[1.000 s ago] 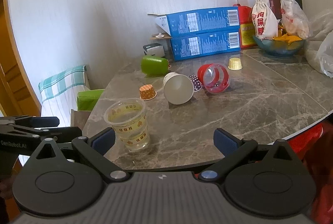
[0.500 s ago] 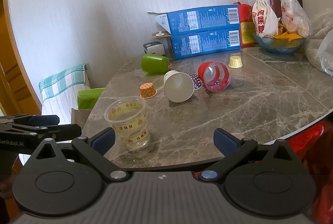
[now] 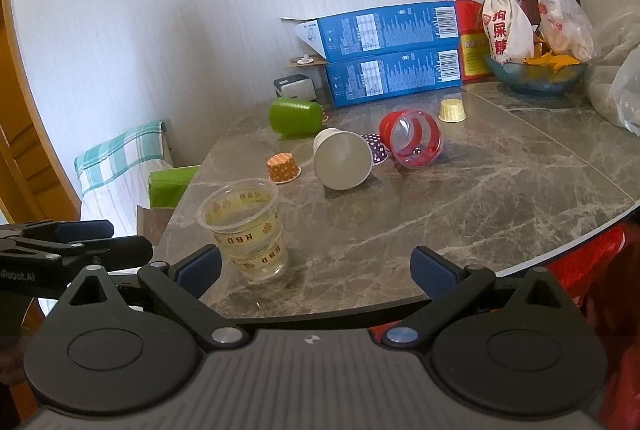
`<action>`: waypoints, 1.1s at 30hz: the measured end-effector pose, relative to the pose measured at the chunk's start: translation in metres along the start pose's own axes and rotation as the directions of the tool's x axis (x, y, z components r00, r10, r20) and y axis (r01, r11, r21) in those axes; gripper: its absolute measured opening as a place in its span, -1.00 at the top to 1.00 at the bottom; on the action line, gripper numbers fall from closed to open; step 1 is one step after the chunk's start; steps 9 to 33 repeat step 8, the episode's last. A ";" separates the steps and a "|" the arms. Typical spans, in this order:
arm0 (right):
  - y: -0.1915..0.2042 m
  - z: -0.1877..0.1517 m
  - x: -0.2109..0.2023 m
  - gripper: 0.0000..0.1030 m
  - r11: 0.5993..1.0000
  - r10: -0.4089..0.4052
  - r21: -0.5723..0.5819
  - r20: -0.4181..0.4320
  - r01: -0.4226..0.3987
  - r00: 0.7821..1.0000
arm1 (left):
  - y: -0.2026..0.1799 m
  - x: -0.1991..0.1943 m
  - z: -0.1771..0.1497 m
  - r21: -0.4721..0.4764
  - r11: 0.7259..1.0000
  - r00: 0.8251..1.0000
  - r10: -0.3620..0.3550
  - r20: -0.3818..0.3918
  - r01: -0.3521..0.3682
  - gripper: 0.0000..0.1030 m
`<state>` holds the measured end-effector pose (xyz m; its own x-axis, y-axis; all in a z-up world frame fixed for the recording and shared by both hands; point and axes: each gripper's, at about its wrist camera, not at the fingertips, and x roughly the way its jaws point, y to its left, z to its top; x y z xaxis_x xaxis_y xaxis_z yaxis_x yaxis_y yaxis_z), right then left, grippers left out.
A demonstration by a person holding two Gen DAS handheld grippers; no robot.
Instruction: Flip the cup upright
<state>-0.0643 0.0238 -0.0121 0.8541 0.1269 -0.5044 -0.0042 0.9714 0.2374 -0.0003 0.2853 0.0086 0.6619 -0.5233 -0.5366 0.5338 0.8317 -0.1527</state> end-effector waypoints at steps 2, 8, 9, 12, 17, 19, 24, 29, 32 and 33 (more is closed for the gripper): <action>0.000 0.000 0.000 -0.98 1.000 -0.002 0.000 -0.002 0.002 1.000 | -0.001 0.000 0.000 0.005 1.000 1.000 -0.003 0.006 0.003 -1.00; 0.000 -0.001 0.001 -0.98 1.000 -0.003 0.005 -0.007 0.004 1.000 | 0.001 -0.003 -0.001 0.006 1.000 1.000 -0.012 0.026 0.012 -1.00; 0.000 -0.001 0.001 -0.98 1.000 -0.003 0.005 -0.007 0.004 1.000 | 0.001 -0.003 -0.001 0.006 1.000 1.000 -0.012 0.026 0.012 -1.00; 0.000 -0.001 0.001 -0.98 1.000 -0.003 0.005 -0.007 0.004 1.000 | 0.001 -0.003 -0.001 0.006 1.000 1.000 -0.012 0.026 0.012 -1.00; 0.000 -0.001 0.001 -0.98 1.000 -0.003 0.005 -0.007 0.004 1.000 | 0.001 -0.003 -0.001 0.006 1.000 1.000 -0.012 0.026 0.012 -1.00; 0.000 -0.001 0.001 -0.98 1.000 -0.003 0.005 -0.007 0.004 1.000 | 0.001 -0.003 -0.001 0.006 1.000 1.000 -0.012 0.026 0.012 -1.00; 0.000 -0.001 0.001 -0.98 1.000 -0.003 0.005 -0.007 0.004 1.000 | 0.001 -0.003 -0.001 0.006 1.000 1.000 -0.012 0.026 0.012 -1.00; 0.000 -0.001 0.001 -0.98 1.000 -0.003 0.005 -0.007 0.004 1.000 | 0.001 -0.003 -0.001 0.006 1.000 1.000 -0.012 0.026 0.012 -1.00; 0.000 -0.001 0.001 -0.98 1.000 -0.003 0.005 -0.007 0.004 1.000 | 0.001 -0.003 -0.001 0.006 1.000 1.000 -0.012 0.026 0.012 -1.00; 0.000 -0.001 0.001 -0.98 1.000 -0.003 0.005 -0.007 0.004 1.000 | 0.001 -0.003 -0.001 0.006 1.000 1.000 -0.012 0.026 0.012 -1.00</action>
